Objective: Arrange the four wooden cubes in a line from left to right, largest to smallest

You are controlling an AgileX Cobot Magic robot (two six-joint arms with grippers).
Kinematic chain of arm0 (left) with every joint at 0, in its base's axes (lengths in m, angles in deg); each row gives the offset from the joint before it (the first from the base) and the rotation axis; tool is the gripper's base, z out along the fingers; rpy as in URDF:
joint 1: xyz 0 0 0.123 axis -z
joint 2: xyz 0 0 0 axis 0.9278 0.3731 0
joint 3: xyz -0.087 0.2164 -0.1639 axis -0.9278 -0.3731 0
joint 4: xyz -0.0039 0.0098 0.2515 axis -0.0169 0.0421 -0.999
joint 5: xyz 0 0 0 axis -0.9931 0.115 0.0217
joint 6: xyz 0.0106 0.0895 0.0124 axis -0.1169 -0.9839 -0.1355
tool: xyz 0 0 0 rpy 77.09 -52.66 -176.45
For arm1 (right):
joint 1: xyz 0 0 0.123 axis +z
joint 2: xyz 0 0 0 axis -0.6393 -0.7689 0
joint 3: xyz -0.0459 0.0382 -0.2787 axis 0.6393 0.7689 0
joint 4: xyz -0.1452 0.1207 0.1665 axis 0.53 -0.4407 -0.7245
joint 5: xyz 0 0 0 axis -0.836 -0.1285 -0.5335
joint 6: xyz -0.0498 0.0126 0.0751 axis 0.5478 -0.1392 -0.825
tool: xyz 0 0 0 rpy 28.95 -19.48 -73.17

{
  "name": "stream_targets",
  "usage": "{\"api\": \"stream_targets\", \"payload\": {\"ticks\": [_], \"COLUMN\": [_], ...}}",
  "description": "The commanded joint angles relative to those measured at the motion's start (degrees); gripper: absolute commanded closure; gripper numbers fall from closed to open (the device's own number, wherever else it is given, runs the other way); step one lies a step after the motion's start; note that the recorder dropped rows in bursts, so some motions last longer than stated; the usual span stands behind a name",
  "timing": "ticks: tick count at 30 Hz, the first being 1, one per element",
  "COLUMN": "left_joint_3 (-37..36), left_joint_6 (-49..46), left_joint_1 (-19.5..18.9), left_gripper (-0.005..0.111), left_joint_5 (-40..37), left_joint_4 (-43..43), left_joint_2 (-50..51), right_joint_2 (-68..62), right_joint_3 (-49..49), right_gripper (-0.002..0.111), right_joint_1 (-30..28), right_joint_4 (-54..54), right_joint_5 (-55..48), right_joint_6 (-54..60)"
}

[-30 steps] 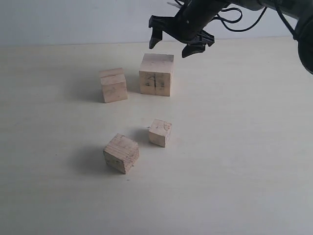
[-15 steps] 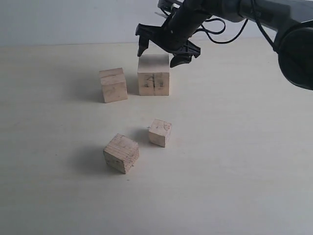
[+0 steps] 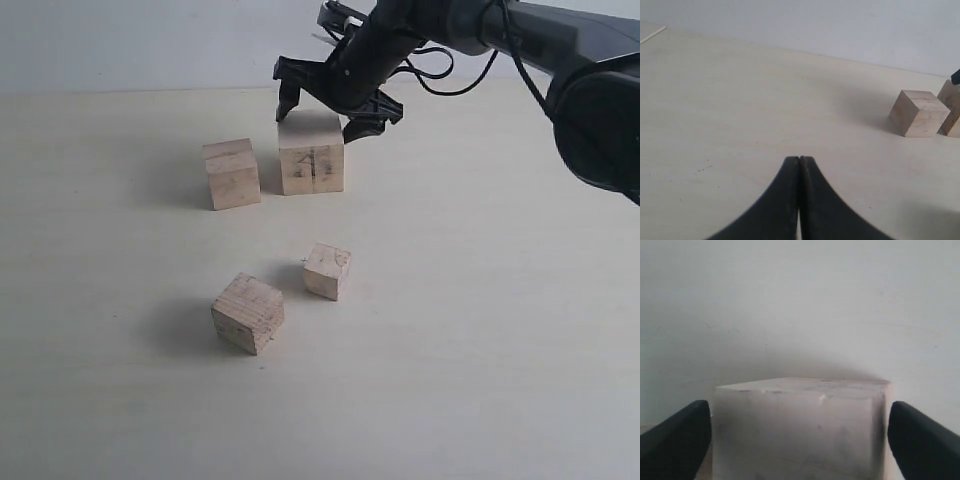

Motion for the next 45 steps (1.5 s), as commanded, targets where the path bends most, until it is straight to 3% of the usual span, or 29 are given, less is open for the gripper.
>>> {"api": "stream_targets", "payload": {"ticks": [1, 13, 21, 23, 26, 31, 34, 41, 45], "left_joint_3": [0.0, 0.0, 0.0, 0.0, 0.0, 0.0, 0.0, 0.0, 0.0], "left_joint_6": [0.2, 0.2, 0.2, 0.2, 0.2, 0.2, 0.2, 0.2, 0.2], "left_joint_1": [0.3, 0.3, 0.4, 0.4, 0.4, 0.4, 0.4, 0.4, 0.4], "left_gripper": [0.107, 0.107, 0.107, 0.107, 0.107, 0.107, 0.107, 0.107, 0.107], "left_joint_5": [0.3, 0.3, 0.4, 0.4, 0.4, 0.4, 0.4, 0.4, 0.4], "left_joint_4": [-0.1, -0.1, -0.1, -0.1, -0.1, -0.1, -0.1, -0.1, -0.1], "left_joint_2": [-0.4, -0.4, -0.4, -0.4, -0.4, -0.4, -0.4, -0.4, -0.4], "right_joint_2": [0.0, -3.9, -3.9, -3.9, -3.8, -3.8, -3.5, -1.2, 1.3], "right_joint_3": [-3.3, -3.5, -4.5, -4.5, -4.5, -4.5, -4.4, -4.4, -2.1], "right_gripper": [0.019, 0.019, 0.021, 0.027, 0.053, 0.078, 0.083, 0.084, 0.097], "right_joint_1": [0.5, 2.9, 4.8, 4.8, 4.8, 4.8, 4.8, 4.8, 4.8], "right_joint_4": [0.9, 3.5, 11.2, 11.6, 11.6, 11.5, 11.5, 10.1, 10.7], "right_joint_5": [-0.9, -7.6, -9.6, -12.8, -18.4, -18.4, -18.4, -18.4, -18.4], "right_joint_6": [0.1, 0.9, -1.9, -1.9, -1.2, 0.9, 1.4, 1.9, 5.3]}}
